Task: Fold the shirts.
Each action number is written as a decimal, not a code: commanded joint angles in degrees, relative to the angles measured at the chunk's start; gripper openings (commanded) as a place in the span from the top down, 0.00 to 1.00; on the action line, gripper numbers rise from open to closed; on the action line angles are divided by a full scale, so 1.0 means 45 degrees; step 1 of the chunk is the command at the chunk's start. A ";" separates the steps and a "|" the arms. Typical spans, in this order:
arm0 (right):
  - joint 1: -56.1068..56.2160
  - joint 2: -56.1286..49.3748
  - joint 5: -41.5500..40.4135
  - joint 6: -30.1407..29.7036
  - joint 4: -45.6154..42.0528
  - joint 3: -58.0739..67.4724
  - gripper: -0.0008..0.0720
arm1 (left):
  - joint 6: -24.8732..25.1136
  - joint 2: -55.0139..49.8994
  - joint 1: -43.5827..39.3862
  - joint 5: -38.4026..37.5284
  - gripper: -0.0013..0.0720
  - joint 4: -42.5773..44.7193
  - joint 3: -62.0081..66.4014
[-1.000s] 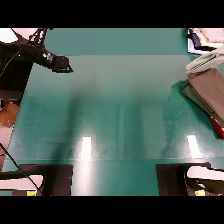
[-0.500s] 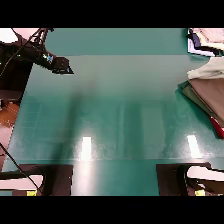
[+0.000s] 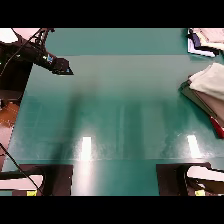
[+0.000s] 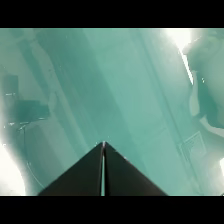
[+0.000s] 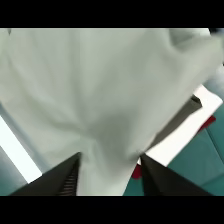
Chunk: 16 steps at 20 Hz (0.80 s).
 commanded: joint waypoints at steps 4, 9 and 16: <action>-0.1321 0.0359 0.1496 0.0602 0.0544 -0.2181 0.39 | 0.0024 -0.0005 0.0005 -0.0005 0.95 0.0000 -0.0005; -0.0996 0.1122 0.0321 0.0578 0.7325 -0.3900 0.53 | 0.0005 0.0000 0.0005 0.0087 0.95 -0.0010 0.0000; 0.3580 0.2200 -0.1496 0.0525 1.0336 -0.4823 0.59 | -0.0039 0.0000 0.0005 0.0510 0.95 -0.0049 0.0000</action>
